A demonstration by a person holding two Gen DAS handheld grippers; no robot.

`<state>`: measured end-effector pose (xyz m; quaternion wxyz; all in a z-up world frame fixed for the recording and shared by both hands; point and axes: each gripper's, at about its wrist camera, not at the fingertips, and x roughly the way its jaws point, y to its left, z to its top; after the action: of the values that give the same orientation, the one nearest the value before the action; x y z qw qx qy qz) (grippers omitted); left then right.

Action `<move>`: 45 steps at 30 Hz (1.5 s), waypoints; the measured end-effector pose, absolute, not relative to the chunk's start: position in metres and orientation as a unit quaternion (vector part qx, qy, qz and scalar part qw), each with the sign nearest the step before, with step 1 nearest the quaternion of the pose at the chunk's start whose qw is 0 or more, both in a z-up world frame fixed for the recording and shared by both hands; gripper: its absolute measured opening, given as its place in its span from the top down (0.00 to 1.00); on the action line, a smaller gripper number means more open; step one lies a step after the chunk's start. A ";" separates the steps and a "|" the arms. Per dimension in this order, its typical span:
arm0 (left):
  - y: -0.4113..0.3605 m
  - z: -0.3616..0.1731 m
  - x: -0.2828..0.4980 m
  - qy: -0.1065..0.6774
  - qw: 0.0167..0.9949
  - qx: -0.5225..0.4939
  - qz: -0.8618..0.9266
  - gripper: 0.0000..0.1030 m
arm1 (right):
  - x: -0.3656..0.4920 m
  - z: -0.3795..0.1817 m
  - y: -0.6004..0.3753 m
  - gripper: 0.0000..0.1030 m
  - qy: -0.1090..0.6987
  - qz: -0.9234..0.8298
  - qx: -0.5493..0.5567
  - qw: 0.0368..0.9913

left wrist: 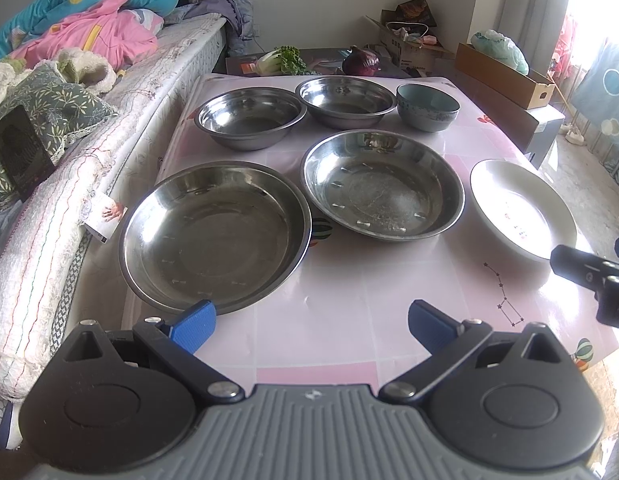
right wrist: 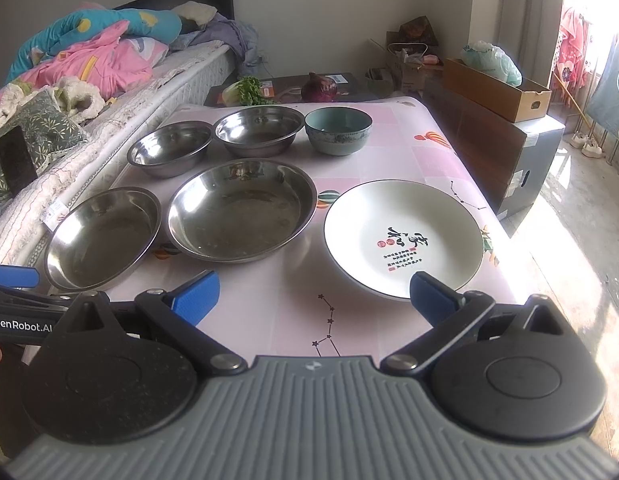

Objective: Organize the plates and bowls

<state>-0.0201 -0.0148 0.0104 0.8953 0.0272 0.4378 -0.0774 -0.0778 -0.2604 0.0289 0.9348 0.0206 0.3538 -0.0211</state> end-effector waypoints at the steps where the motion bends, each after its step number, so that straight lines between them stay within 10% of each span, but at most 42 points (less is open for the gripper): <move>1: -0.015 0.010 -0.020 0.438 0.895 0.027 -0.077 0.00 | -0.078 0.028 -0.261 0.01 0.354 -0.021 0.021 0.935; 45: 0.002 0.003 0.039 0.440 0.897 0.035 -0.011 0.01 | 0.012 0.073 -0.279 0.01 0.326 0.016 0.038 0.945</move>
<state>0.0393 0.0017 0.0030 0.8970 0.0353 0.4404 -0.0112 0.0116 -0.2792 0.0735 0.9446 0.0378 0.3256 0.0162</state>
